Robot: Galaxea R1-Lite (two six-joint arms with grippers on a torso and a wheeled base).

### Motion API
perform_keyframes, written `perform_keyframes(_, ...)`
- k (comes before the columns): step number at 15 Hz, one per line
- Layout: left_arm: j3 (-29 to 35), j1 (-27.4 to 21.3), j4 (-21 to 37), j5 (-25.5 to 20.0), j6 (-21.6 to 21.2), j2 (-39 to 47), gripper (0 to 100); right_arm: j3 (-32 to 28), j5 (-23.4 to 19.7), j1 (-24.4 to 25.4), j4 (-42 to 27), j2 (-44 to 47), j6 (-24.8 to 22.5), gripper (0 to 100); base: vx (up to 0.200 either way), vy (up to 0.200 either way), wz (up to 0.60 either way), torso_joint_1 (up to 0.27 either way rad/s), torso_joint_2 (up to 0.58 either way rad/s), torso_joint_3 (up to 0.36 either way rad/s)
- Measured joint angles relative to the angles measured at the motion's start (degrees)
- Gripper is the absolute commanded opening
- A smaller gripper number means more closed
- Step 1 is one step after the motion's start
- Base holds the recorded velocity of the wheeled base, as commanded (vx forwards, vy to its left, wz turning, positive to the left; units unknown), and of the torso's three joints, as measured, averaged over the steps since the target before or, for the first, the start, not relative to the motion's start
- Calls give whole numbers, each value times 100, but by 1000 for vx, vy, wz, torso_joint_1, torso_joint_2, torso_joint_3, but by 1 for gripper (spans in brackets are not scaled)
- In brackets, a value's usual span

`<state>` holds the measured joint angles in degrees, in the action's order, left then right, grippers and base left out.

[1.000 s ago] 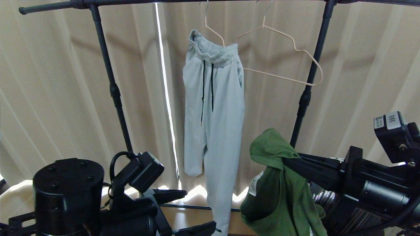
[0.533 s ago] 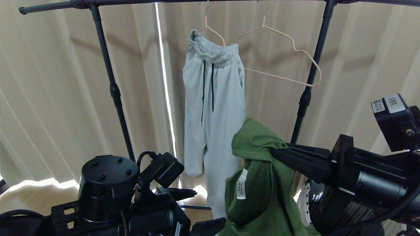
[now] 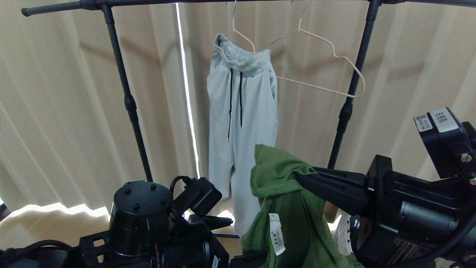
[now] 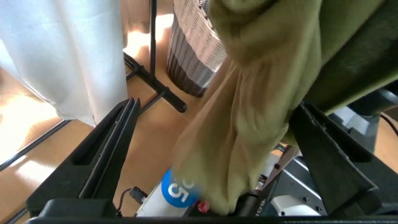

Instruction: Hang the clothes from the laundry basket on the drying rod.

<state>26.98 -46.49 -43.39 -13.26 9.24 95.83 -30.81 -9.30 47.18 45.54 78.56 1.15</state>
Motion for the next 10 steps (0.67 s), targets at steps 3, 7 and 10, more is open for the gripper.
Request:
perform_keyframes(3,-306,0,-10,68,-49,-129,100,-130,6,23,18,129,0,0,0,0,0,0,0,0)
perform_keyframes(7,-714,-33,-7,100,-163,-590,100,-224,9,28,7,201,-2,0,0,0,0,0,0,0)
perform_keyframes(10,-577,-195,-18,108,-158,-735,100,-238,9,23,16,240,0,0,0,0,0,0,0,0)
